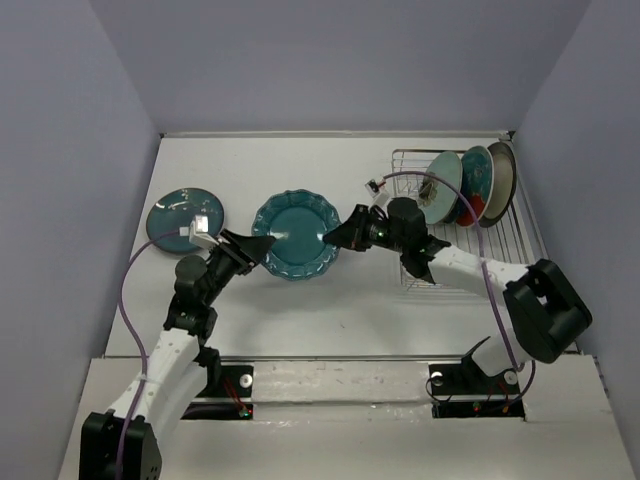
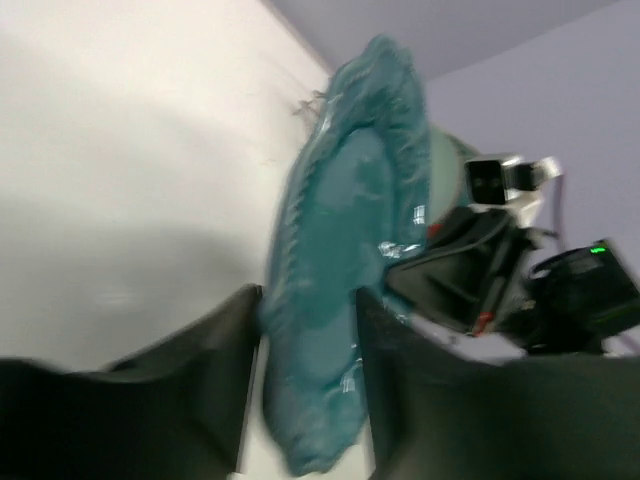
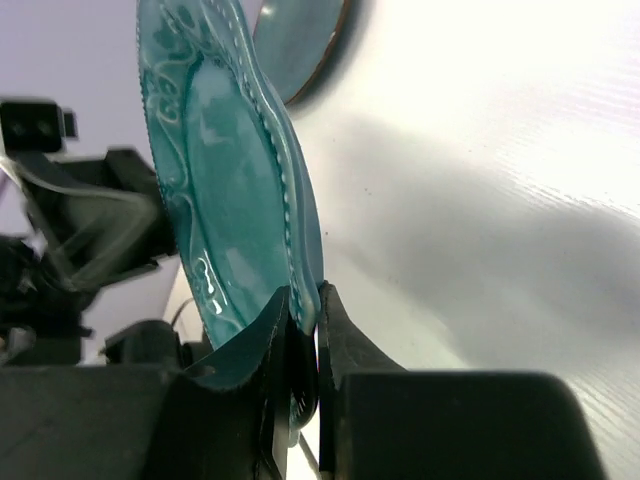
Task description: Load the plates into the dish rack
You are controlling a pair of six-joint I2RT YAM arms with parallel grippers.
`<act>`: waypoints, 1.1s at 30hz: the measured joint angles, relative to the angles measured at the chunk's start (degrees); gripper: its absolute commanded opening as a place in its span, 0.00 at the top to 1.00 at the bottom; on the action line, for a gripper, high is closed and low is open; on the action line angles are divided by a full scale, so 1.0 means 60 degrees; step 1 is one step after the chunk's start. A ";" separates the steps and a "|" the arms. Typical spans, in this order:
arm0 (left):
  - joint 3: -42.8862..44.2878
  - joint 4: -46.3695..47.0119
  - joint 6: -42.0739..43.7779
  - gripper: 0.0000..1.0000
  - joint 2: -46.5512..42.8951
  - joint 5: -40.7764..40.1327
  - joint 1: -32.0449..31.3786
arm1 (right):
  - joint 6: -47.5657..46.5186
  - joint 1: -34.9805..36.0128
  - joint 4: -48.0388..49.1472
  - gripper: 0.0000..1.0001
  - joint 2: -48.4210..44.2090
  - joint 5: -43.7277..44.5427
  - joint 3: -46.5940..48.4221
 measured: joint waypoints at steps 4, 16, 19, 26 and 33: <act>0.1526 -0.1410 0.0903 0.02 -0.0404 0.0528 -0.0127 | -0.0503 0.0182 -0.0991 0.93 -0.1188 0.0306 -0.0076; 0.5446 -0.6313 0.5129 0.01 -0.1566 -0.0219 -0.0164 | -0.3778 -0.2004 -0.6109 0.93 -0.4408 0.5089 0.2721; 0.5366 -0.6918 0.5595 0.01 -0.1891 -0.0667 -0.0164 | -0.4954 -0.2269 -0.6849 0.93 -0.4098 0.7614 0.3493; 0.4852 -0.7435 0.6043 0.01 -0.2324 -0.1089 -0.0215 | -0.6819 -0.2608 -0.7603 0.93 -0.2535 0.9967 0.4524; 0.4849 -0.7435 0.6124 0.01 -0.2390 -0.1198 -0.0484 | -0.7508 -0.2911 -0.7850 0.93 -0.1402 1.0502 0.4663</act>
